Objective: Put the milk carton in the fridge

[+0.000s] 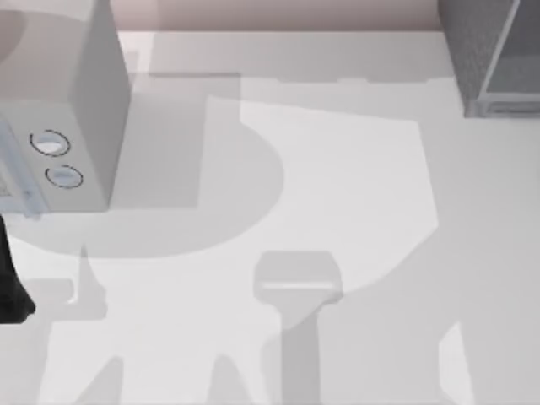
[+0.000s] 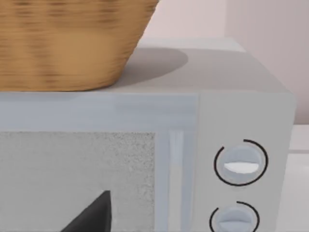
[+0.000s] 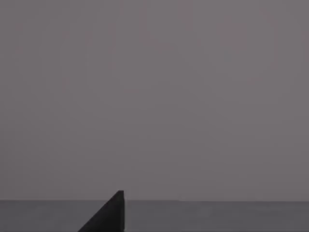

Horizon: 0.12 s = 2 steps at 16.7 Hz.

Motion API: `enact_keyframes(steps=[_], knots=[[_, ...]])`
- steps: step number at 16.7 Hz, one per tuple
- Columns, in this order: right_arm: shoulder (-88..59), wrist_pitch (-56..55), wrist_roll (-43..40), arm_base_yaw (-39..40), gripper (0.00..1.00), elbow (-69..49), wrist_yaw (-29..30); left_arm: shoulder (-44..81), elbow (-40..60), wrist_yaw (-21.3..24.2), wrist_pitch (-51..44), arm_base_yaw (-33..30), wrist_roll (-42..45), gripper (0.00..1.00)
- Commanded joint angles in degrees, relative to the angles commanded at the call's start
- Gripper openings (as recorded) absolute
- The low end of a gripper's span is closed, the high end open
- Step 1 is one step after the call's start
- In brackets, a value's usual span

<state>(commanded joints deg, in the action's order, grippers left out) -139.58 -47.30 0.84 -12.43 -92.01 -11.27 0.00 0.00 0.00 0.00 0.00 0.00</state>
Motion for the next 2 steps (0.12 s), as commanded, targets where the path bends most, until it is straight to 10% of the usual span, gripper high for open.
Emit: enact_keyframes(steps=[2], knots=[[0.00, 0.00, 0.00, 0.00, 1.00, 0.00, 0.00, 0.00, 0.00, 0.00, 0.00, 0.00, 0.00, 1.00]])
